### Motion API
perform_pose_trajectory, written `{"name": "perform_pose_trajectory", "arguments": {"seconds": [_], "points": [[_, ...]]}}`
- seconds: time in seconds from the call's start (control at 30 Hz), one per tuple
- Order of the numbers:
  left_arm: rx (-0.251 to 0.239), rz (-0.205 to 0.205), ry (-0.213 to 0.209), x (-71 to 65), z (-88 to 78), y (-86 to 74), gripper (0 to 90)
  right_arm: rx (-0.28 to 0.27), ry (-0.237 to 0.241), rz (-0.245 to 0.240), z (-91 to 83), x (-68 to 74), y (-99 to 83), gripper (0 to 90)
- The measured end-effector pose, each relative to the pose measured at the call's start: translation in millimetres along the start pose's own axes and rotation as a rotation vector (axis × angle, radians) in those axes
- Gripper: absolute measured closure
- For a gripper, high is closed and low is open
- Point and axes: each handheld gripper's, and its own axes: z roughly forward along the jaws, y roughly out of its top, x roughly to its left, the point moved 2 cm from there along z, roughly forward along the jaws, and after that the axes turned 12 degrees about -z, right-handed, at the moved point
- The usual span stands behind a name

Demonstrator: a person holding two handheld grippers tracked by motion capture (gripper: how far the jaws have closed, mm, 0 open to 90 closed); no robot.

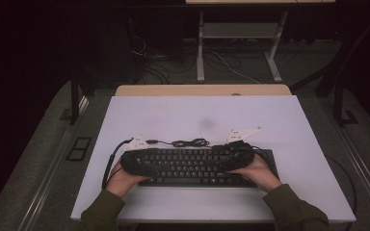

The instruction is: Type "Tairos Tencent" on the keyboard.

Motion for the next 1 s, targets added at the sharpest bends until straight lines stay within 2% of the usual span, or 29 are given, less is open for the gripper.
{"name": "perform_pose_trajectory", "arguments": {"seconds": [0.23, 0.4, 0.57, 1.0], "points": [[-0.004, -0.004, -0.009, 2.7, -8.3, -3.5, 50.5, 0.004, 0.0, 0.001, 0.6, -0.1, -0.4, 32.3], [-0.002, -0.004, -0.019, 4.2, -12.6, -5.3, 70.0, 0.004, 0.0, 0.002, 0.6, -0.3, -0.4, 32.3], [0.021, -0.011, -0.026, 6.5, -11.8, -8.6, 87.5, 0.003, 0.0, 0.001, 0.4, -0.3, -0.3, 32.3], [0.079, 0.01, -0.023, 7.6, 1.8, -14.1, 89.0, 0.004, -0.002, -0.001, 1.2, 0.0, -0.3, 32.3]]}}
